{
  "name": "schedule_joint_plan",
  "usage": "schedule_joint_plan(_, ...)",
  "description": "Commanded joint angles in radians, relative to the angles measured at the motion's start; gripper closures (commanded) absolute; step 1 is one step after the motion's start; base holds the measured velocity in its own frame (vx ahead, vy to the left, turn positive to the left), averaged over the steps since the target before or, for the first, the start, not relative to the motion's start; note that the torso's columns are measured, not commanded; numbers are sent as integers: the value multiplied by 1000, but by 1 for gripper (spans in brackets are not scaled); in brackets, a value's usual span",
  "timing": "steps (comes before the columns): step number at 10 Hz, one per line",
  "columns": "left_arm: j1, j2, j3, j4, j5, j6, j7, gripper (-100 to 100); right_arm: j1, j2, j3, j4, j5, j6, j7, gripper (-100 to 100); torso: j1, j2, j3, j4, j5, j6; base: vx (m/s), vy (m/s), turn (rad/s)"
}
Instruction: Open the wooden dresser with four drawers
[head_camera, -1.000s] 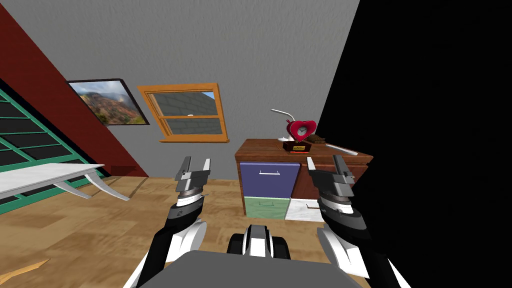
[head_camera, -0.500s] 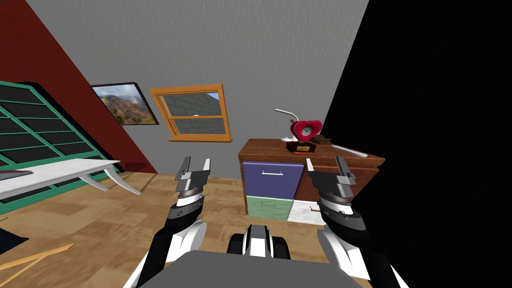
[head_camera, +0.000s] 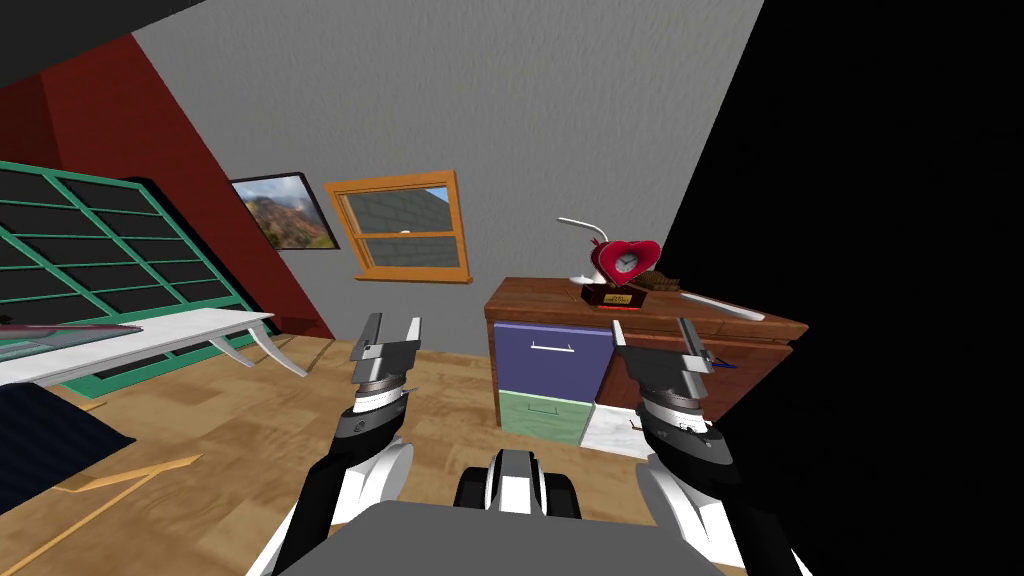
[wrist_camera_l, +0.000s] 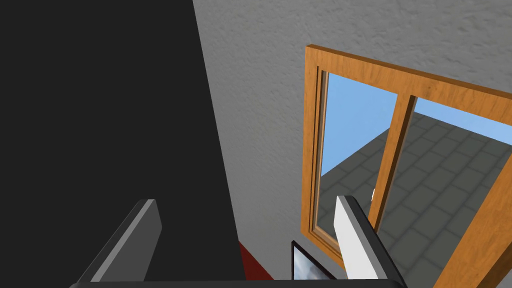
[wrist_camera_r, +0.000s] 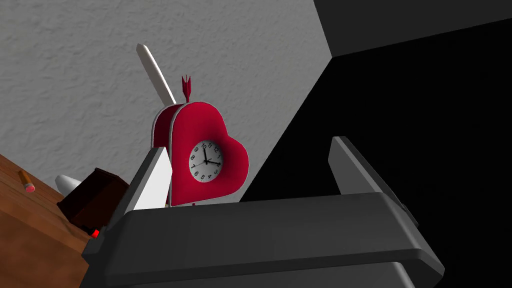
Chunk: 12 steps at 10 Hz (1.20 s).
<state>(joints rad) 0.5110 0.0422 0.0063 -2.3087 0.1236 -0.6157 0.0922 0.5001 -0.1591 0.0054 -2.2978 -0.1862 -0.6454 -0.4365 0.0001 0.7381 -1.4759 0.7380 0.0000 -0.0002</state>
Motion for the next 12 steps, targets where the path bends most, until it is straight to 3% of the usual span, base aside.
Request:
schedule_joint_plan(1, 0, 0, 0, 0, 0, 0, 0, 0, 3, -3, 4, 16, -44, -5, -78, -100, 0, 0, 0, 0, 0, 0, -6, 18, 149)
schedule_joint_plan(3, 0, 0, 0, 0, 0, 0, 0, 0, 3, -3, 4, 16, -44, -5, -118, -100, 0, 0, 0, 0, 0, 1, -3, 10, 17)
schedule_joint_plan(6, 0, 0, 0, 0, 0, 0, 0, 0, 13, -6, 10, 38, -106, -13, -211, -100, 0, 0, 0, 0, 0, 0, -7, 16, 120)
schedule_joint_plan(8, 0, 0, 0, 0, 0, 0, 0, 0, 13, -6, 10, 38, -106, -13, -251, -100, 0, 0, 0, 0, 0, 0, -5, 11, 32)
schedule_joint_plan(12, 0, 0, 0, 0, 0, 0, 0, 0, 23, -8, 17, 63, -170, -20, -376, -100, 0, 0, 0, 0, 0, 0, -5, 14, 112)
